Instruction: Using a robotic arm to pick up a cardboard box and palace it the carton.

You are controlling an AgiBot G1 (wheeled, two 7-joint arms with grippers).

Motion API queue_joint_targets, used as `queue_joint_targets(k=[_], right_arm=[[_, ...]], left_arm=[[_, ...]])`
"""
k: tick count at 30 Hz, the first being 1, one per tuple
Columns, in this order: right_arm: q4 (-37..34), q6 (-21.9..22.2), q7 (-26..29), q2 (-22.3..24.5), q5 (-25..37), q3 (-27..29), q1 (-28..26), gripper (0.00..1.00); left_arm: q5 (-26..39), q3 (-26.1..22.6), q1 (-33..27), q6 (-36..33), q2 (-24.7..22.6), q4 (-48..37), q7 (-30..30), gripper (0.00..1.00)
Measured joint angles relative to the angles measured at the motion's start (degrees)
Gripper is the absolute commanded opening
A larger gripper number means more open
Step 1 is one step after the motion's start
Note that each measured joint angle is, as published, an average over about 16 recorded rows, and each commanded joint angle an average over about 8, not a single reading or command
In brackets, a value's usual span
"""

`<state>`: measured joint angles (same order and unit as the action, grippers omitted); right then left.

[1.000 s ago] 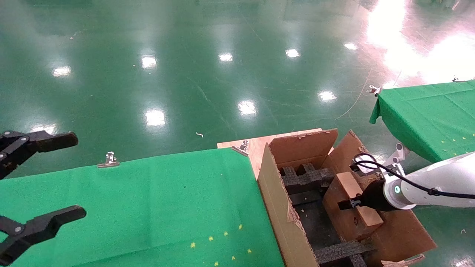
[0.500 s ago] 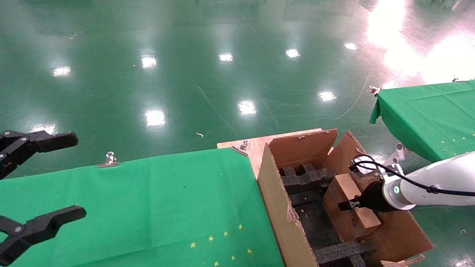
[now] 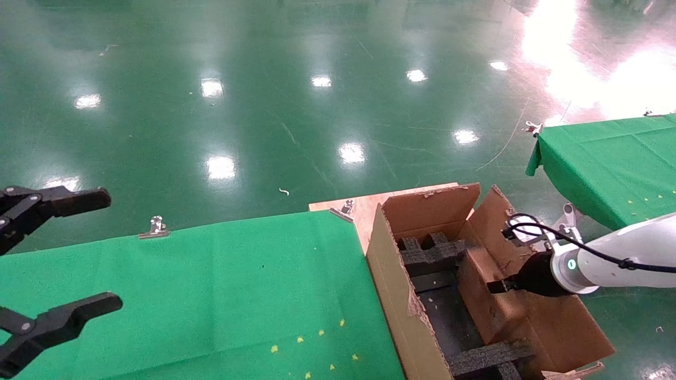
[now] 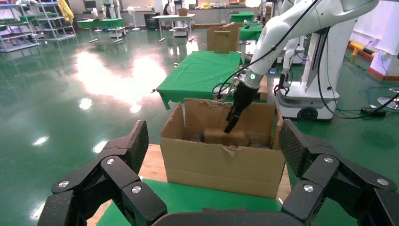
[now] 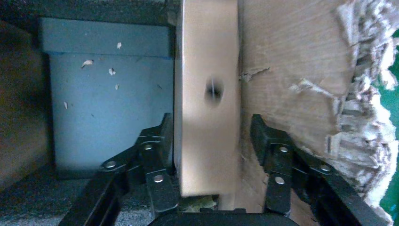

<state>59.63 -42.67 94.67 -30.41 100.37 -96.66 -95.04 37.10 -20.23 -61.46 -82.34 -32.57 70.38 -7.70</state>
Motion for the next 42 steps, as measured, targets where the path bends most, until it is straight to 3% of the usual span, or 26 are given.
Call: queue_joint_targets(k=[11,25,33,42], right_arm=[[5.4,-0.8,-1.5,2.1,-2.6,4.2,-7.5,1.00],[13.1,-8.5,-9.4,4.4,-20.6,13.0,-17.8,1.00],[13.8,-10.9,-11.6,4.8,-24.9,15.0,-18.5,1.00],[13.7,-13.2,-17.3,3.9,-27.1,20.2,-14.0,1.00]], left_arm=[[0.0,0.0,0.0,0.0,0.0,0.0,0.0,1.00],[0.0,0.0,0.0,0.0,0.0,0.0,0.0,1.00],[0.0,0.0,0.0,0.0,0.0,0.0,0.0,1.00],[0.0,0.0,0.0,0.0,0.0,0.0,0.0,1.00]])
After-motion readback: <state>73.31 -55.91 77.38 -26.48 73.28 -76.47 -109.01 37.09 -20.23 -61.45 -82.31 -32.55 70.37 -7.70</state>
